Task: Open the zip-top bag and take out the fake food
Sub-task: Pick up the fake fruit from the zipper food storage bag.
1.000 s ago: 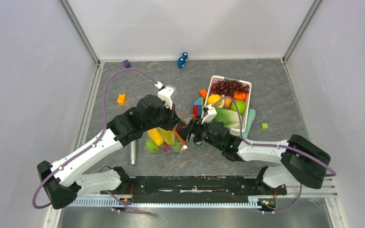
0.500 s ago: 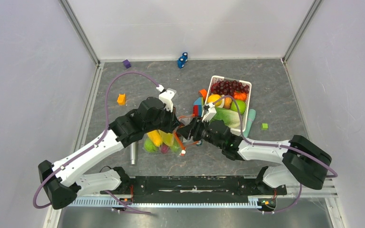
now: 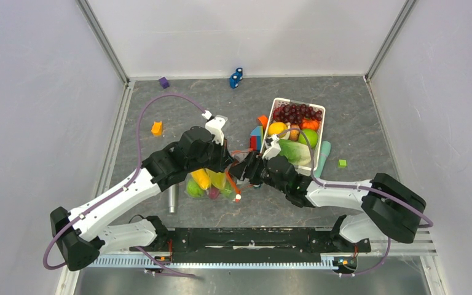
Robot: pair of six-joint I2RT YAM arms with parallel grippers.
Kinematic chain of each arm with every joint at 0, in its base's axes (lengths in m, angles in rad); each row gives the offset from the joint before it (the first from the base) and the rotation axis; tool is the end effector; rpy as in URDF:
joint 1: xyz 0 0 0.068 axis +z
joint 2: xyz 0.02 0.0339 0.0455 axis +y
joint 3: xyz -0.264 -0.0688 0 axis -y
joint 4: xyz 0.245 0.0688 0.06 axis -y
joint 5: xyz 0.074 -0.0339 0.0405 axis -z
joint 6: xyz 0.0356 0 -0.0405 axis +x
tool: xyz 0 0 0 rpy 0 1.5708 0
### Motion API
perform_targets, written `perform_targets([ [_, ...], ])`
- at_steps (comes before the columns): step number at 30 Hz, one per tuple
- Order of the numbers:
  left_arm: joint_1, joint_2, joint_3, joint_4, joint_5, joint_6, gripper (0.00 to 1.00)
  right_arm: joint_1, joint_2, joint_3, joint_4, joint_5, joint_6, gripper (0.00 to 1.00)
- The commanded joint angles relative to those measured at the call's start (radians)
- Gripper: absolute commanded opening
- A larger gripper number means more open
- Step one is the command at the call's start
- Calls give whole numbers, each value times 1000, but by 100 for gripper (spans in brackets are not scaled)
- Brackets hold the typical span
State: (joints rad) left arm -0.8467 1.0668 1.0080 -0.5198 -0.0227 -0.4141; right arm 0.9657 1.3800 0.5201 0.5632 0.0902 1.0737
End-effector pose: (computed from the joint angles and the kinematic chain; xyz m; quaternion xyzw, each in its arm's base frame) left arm 0.1545 -0.1735 0.3302 0.1835 0.8601 -0.2725 0.3904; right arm 0.1619 0.2284 0.1942 0.0701 0.8004 0.4873 0.3420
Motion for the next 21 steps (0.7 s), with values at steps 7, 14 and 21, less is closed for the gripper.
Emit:
perform_targets([
  [7,-2,-2,-5,46,55,-38,2,-4,81,58,8,24,84,86],
  [14,-6,-10,-17,44,84,-29,2,-18,137,64,86,13,97,87],
  [21,-6,-30,-34,32,130,-18,2,-44,189,70,133,-29,78,84],
])
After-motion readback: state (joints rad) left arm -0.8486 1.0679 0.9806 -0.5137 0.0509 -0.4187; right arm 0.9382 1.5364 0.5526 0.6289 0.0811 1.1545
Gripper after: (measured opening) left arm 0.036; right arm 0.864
